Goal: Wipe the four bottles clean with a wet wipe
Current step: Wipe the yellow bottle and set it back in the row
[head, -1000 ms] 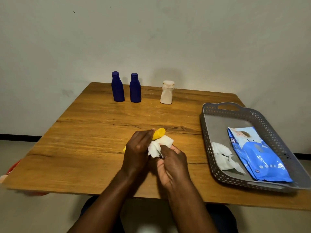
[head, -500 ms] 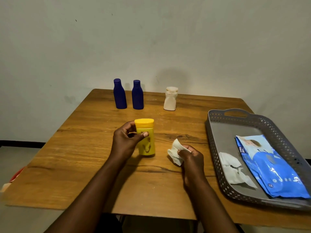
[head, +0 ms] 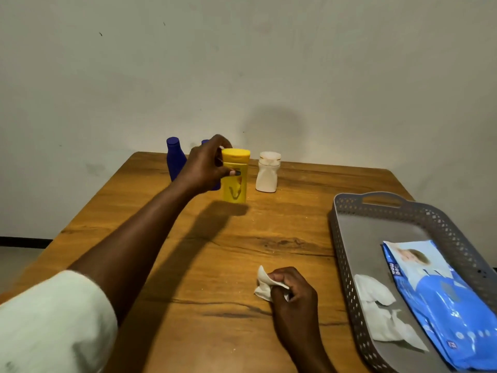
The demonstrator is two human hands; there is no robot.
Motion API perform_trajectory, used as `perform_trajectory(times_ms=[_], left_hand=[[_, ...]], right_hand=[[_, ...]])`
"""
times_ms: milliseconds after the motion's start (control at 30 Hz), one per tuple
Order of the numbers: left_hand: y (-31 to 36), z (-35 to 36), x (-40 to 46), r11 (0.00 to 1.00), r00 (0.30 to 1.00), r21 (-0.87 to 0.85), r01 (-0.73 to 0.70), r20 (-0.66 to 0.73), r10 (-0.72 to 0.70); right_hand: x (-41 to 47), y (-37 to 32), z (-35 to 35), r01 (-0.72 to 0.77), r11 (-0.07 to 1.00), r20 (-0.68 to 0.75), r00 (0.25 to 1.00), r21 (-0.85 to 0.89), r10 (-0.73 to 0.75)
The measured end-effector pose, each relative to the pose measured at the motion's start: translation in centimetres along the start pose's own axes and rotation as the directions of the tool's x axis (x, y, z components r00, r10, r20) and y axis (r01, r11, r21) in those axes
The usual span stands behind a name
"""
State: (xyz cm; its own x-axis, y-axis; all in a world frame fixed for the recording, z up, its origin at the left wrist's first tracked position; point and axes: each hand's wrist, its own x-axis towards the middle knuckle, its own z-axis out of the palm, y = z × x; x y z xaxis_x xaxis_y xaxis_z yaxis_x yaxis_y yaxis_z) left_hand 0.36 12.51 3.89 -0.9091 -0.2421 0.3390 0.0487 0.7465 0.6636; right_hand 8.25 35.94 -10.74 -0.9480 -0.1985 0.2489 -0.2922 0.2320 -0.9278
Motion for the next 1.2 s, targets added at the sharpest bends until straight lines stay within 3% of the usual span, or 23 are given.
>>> perform_trajectory(times_ms=[233,433,933,1200], left_hand=[[-1.6,2.0,6.2,0.975,0.996,0.222,0.022,0.076,-0.040],[-2.7,3.6,8.0,0.955,0.990,0.292,0.055,0.112,-0.091],[-3.3,5.1,9.0,0.939,0.977,0.314,0.144,0.108,-0.186],[-3.0,4.9,9.5,0.927,0.975,0.364,0.089,0.159,-0.156]], right_hand=[[0.4,0.0,-0.1,-0.061,0.989,0.033,0.998,0.131,0.057],[0.4,-0.5,-0.1,0.002,0.978,0.015,1.000,0.211,-0.005],[0.7,1.4,0.4,0.123,0.990,-0.013,0.992,0.071,-0.122],[0.7,1.4,0.4,0.141,0.988,-0.016,0.990,0.066,-0.140]])
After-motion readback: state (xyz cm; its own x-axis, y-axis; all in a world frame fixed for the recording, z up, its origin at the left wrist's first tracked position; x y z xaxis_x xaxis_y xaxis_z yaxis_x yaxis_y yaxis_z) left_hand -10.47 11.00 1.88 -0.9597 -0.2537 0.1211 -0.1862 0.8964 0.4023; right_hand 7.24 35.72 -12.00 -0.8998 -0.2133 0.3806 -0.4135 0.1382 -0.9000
